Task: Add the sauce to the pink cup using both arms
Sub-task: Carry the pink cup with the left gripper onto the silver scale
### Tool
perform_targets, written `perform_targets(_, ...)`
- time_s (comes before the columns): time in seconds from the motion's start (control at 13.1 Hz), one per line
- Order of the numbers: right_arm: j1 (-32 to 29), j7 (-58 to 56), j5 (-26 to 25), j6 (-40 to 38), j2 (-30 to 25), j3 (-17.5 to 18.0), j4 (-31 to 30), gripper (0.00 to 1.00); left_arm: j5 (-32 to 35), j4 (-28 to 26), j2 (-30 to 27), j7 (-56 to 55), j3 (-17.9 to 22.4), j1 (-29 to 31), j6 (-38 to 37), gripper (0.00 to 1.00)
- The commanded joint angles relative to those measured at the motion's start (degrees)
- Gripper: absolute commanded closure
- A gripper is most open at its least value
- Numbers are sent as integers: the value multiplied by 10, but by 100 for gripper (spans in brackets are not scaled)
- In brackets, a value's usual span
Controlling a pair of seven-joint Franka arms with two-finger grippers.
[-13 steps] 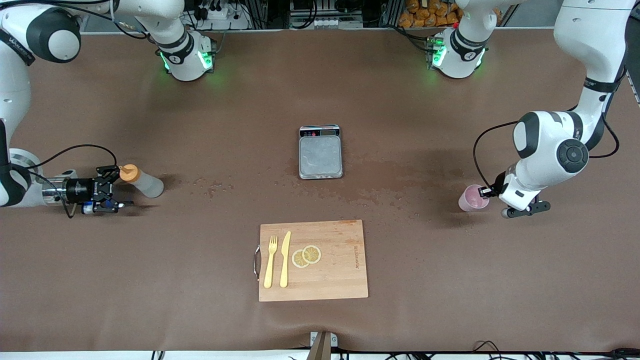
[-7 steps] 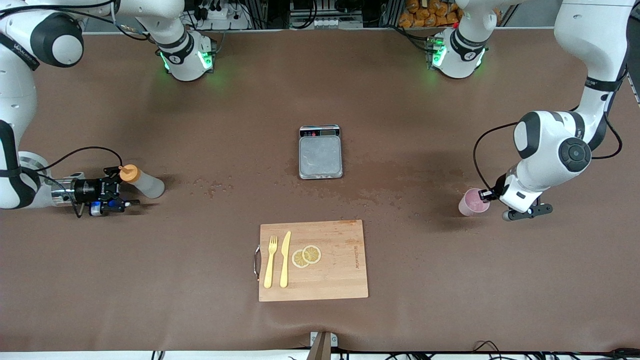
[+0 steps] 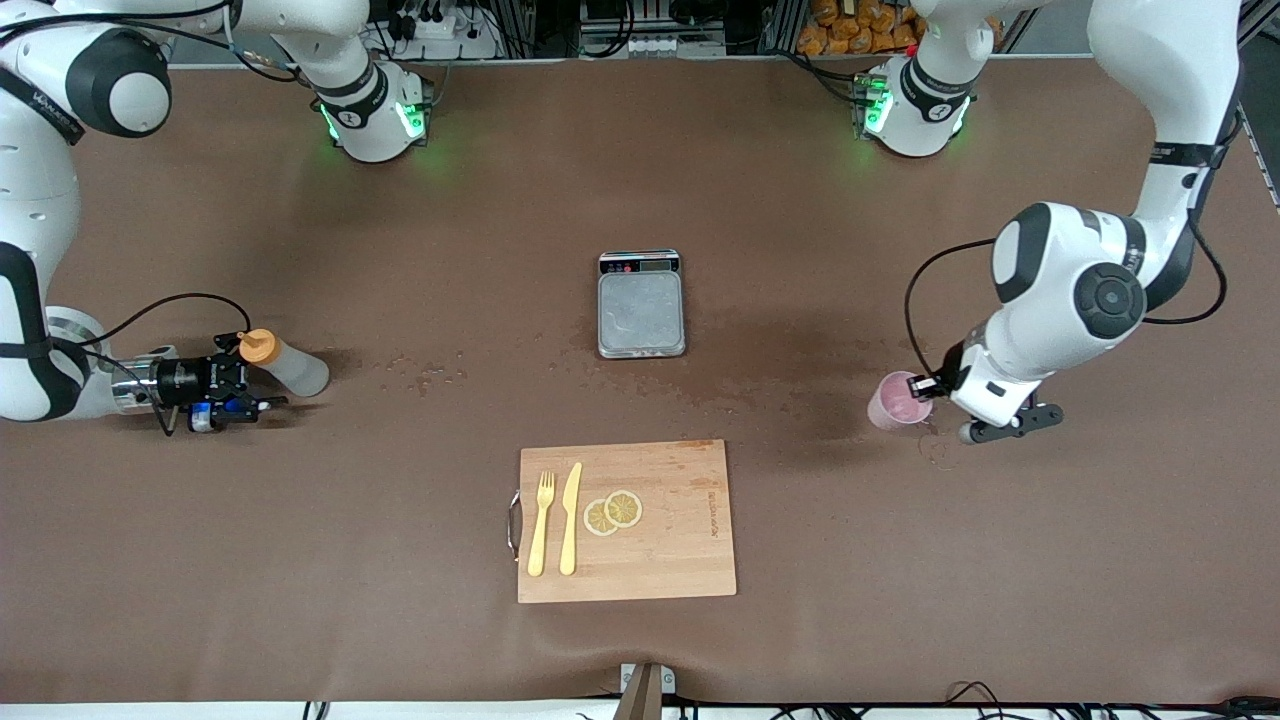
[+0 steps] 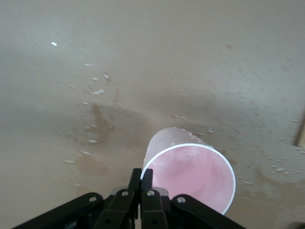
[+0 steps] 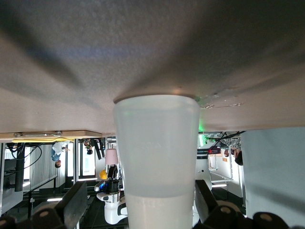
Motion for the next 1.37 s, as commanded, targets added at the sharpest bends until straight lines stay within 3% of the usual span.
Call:
perform_targets(0.0,1,-3,7,-9,6,0,7,19,3,12,-10,-50,-33,3,-29,100)
perform_targets(0.23,-2,-13,7,-11,6,-1,7,53,3,24,-14,-139,-87,2,-38,100)
perform_targets(0.38,-4,-13,7,-12,5,-1,7,60,4,31,-13,-200,-128,1,-38,100)
perform_targets(0.53,1,-13,7,-22,5,-1,7,57,4,35,-11,-258,-161,-6,-39,100)
perform_targets(0.61,2,-14,7,-23,5,-1,7,41,4,35,-11,-294,-173,-17,-39,100)
perform_targets(0.99,6,-15,7,-23,6,-1,5,39,8,34,-13,-477,-229,-74,-39,100)
perform_targets(1.3,8,-15,7,-23,5,0,-1,38,14,28,-1,-580,-229,-149,-33,100)
